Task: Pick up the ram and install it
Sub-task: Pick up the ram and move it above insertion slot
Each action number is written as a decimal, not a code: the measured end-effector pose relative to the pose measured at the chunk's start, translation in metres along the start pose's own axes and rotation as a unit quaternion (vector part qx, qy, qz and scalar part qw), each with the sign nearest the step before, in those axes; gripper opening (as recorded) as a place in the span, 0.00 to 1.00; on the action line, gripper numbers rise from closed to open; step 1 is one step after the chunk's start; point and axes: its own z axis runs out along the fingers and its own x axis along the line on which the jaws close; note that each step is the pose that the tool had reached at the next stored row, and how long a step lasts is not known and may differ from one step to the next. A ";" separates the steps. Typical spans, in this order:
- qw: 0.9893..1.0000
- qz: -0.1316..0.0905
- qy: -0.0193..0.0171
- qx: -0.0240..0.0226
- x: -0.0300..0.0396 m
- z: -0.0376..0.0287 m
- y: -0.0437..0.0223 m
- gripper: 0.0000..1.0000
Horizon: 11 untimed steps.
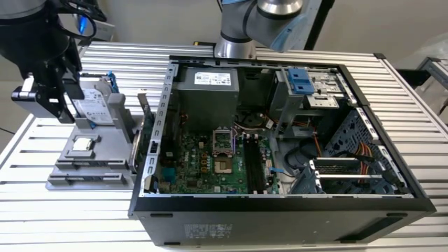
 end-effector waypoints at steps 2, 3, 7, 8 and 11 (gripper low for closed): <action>1.000 0.000 0.000 0.000 0.0001 0.0015 -0.0001 1.00; 1.000 0.000 0.000 0.000 0.0001 0.0023 -0.0001 1.00; 1.000 0.000 0.000 0.000 0.0002 0.0043 -0.0003 1.00; 1.000 0.000 0.000 0.000 0.0003 0.0045 -0.0002 1.00; 1.000 0.000 0.000 0.000 0.0002 0.0047 -0.0003 1.00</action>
